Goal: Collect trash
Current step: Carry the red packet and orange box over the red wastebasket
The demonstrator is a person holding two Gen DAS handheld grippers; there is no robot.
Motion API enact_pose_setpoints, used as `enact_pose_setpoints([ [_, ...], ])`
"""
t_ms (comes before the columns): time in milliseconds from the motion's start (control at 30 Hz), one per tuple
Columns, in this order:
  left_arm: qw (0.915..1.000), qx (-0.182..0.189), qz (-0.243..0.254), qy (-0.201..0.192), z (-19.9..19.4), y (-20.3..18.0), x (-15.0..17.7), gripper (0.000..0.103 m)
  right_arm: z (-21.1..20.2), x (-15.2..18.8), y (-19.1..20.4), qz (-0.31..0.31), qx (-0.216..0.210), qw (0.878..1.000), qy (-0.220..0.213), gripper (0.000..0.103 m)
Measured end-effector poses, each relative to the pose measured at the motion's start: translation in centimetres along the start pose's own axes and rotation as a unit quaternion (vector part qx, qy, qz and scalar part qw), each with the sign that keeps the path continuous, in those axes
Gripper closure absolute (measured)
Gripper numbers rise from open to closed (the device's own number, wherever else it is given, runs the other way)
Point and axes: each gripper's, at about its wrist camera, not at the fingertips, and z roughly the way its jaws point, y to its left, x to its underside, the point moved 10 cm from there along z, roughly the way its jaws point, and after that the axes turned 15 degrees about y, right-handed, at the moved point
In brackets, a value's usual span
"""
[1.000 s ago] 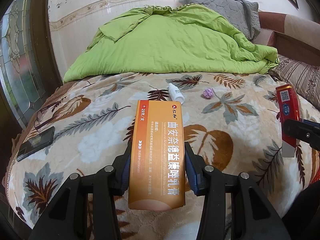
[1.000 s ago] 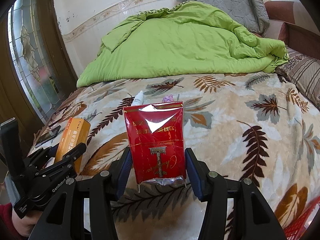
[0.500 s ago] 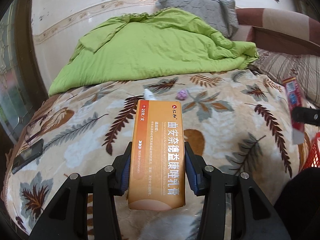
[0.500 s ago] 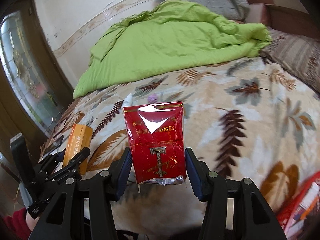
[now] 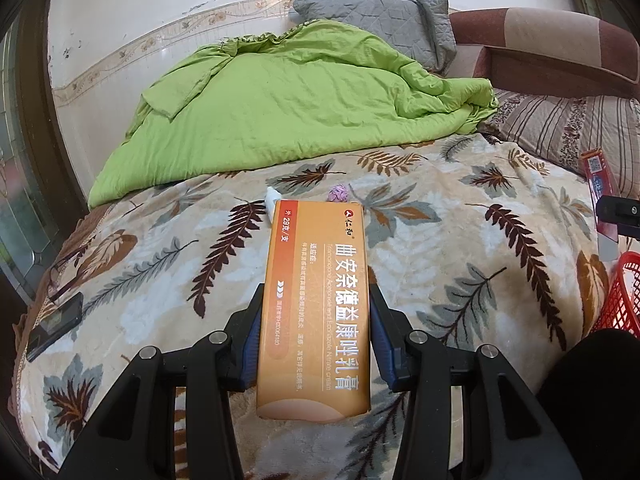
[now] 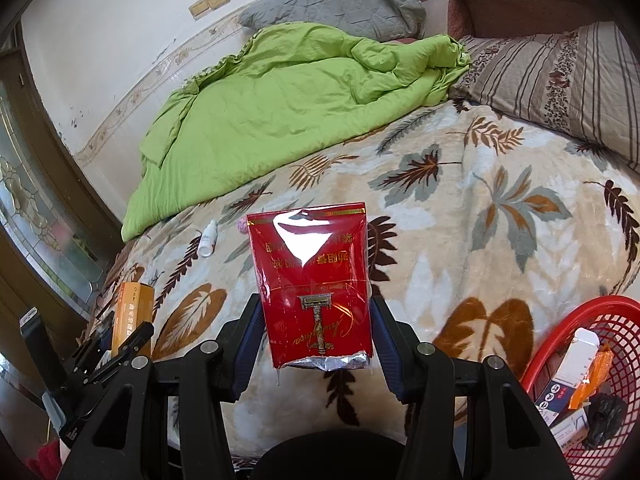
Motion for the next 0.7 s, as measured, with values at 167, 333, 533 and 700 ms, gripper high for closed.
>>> enact_pose_setpoints([
  [167,0.9994,0.028,0.020,-0.010,-1.0,-2.4,-0.5,0.058,-1.0,-0.2,-1.8,0.016,0.009,1.000,-0.007,0.046],
  [333,0.9973,0.048,0.054,-0.012,-1.5,-6.0,-1.5,0.058,-2.5,0.8,-4.9,0.046,0.025,0.999,-0.011,0.046],
  [533,0.9928,0.067,0.097,-0.017,-2.5,-10.6,-2.2,0.058,-3.7,1.9,-7.5,0.068,0.040,0.997,-0.011,0.046],
  [700,0.9888,0.082,0.122,-0.025,-3.4,-13.7,-3.0,0.058,-5.0,2.3,-8.9,0.080,0.048,0.996,-0.016,0.046],
])
